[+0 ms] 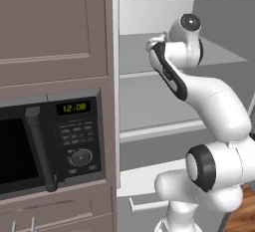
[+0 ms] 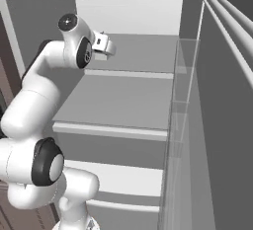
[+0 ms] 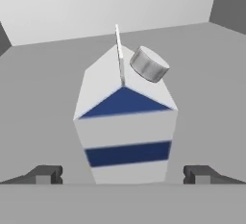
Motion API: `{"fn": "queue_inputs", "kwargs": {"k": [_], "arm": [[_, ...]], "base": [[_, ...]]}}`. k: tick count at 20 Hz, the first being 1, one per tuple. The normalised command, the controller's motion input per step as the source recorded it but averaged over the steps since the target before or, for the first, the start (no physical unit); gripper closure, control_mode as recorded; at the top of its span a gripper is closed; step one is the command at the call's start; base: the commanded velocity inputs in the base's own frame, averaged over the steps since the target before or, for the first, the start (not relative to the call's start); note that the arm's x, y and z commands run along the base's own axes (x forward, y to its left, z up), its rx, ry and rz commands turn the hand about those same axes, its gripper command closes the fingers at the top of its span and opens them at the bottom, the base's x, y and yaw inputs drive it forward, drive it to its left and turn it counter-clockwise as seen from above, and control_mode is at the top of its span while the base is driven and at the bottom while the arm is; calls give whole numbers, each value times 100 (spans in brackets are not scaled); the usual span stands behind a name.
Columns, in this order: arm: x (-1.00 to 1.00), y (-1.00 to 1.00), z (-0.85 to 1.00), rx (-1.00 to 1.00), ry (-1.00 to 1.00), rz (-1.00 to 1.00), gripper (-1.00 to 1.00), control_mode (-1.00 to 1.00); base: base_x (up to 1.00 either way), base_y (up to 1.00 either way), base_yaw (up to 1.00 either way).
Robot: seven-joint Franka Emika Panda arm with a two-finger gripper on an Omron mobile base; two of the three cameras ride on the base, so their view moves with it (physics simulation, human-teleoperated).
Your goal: Take a sugar cube from the saucer and place it inside the coffee. Then, grab milk from the fridge and place it next to the coffee on the counter to sweeten the coffee.
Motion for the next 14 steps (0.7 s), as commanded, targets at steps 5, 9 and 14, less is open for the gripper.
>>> {"fn": "queue_inputs", "kwargs": {"k": [5, 9, 14], "arm": [[41, 0, 0, 0, 0, 0, -100, -100], [34, 0, -3, 0, 0, 0, -100, -100], [24, 0, -9, -2, 0, 0, 100, -100]], "base": [[0, 0, 0], [0, 0, 0], [0, 0, 0]]}}
